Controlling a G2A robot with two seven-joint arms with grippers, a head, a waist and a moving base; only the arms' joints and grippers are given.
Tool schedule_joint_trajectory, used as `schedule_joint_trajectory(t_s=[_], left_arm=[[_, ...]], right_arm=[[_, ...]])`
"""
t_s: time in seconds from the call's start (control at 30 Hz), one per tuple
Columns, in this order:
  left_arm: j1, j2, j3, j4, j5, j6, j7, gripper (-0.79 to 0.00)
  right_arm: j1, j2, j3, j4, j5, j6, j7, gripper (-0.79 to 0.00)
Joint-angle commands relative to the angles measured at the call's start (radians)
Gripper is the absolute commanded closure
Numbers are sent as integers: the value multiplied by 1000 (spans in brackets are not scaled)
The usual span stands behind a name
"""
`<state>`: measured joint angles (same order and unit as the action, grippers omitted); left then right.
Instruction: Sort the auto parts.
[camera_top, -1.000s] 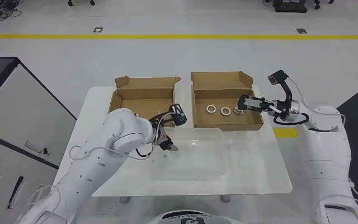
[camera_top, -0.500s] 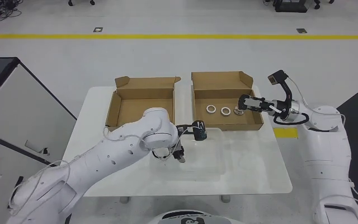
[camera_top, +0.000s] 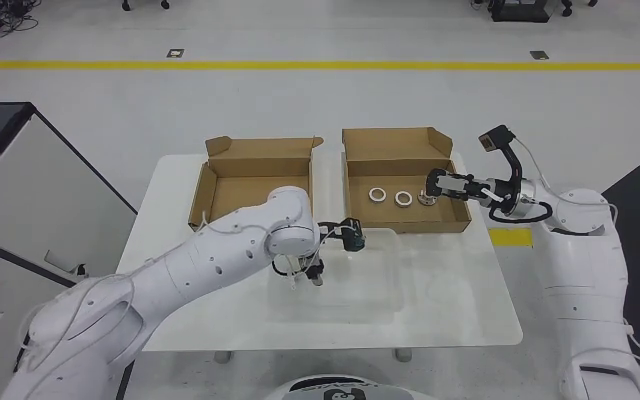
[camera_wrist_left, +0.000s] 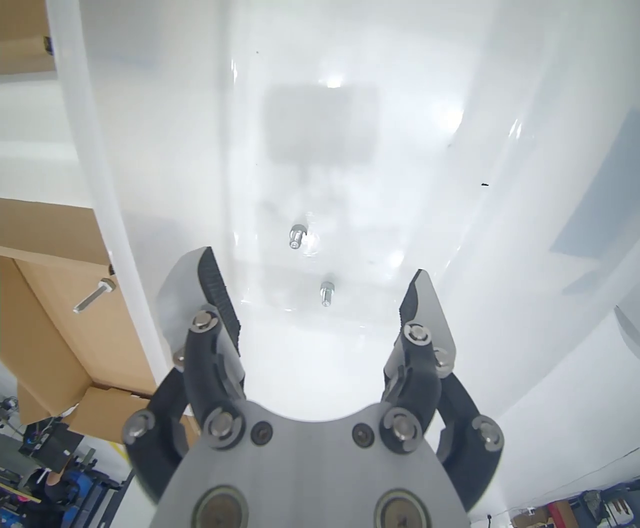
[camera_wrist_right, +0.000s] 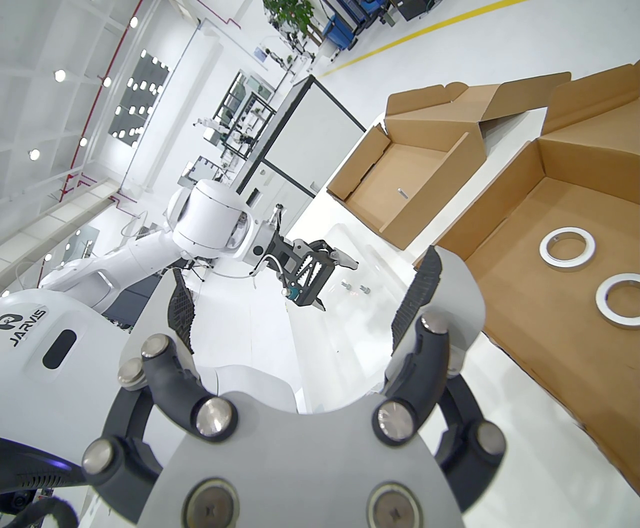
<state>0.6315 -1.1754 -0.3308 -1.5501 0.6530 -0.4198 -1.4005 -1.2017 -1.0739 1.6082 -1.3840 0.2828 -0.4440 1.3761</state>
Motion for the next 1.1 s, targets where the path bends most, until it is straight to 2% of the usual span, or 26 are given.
schedule_joint_trajectory(t_s=[0.0, 0.13, 0.27, 0.37, 0.4, 1.07], left_arm=[[-8, -4, 14, 9, 17, -9, 9, -656], [-21, -12, 46, 33, 36, -13, 13, -573], [-38, -20, 72, 63, 32, -22, 22, -545], [-46, -27, 83, 83, 25, -30, 30, -465], [-47, -29, 87, 89, 25, -31, 32, -416], [-73, -73, 144, 168, -11, -59, 59, -326]], right_arm=[[0, 0, 0, 0, 0, 0, 0, -785], [0, 0, 0, 0, 0, 0, 0, -785], [0, 0, 0, 0, 0, 0, 0, -785], [0, 0, 0, 0, 0, 0, 0, -785], [0, 0, 0, 0, 0, 0, 0, -785], [0, 0, 0, 0, 0, 0, 0, -785]])
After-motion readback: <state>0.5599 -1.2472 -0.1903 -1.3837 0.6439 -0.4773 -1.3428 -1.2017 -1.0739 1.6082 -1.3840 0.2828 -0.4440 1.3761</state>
